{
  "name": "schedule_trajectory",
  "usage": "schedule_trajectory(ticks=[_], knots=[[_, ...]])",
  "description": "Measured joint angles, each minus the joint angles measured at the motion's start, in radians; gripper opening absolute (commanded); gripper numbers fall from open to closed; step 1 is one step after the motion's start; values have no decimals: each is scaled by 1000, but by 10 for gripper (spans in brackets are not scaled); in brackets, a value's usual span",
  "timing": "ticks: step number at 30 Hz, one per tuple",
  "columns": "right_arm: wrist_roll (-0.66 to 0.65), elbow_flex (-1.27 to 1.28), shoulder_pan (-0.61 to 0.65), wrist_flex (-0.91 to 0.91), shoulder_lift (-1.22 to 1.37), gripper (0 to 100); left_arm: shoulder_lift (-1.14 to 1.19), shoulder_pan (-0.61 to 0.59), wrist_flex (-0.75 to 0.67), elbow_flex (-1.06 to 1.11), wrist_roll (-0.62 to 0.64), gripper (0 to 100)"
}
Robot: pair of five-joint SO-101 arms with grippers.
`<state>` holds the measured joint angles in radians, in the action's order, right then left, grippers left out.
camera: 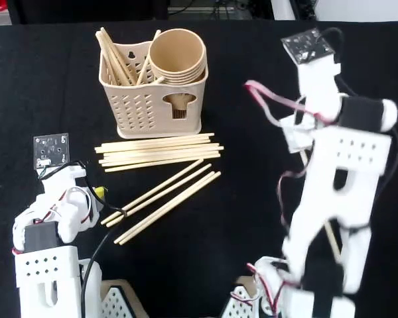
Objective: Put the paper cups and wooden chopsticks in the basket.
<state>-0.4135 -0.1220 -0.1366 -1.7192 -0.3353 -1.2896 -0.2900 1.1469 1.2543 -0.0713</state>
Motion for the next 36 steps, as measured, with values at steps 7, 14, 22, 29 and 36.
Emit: schedule_trajectory(ticks=[7, 14, 22, 29, 36], knots=[[296, -15, 255, 258, -253, 12, 0, 0, 0, 0, 0, 230], [419, 213, 505, 813, -396, 11, 0, 0, 0, 0, 0, 230], [436, 592, 638, 1591, -411, 11, 0, 0, 0, 0, 0, 230], [436, 710, 641, 2147, -242, 11, 0, 0, 0, 0, 0, 230], [434, 694, 643, 2295, -14, 11, 0, 0, 0, 0, 0, 230]])
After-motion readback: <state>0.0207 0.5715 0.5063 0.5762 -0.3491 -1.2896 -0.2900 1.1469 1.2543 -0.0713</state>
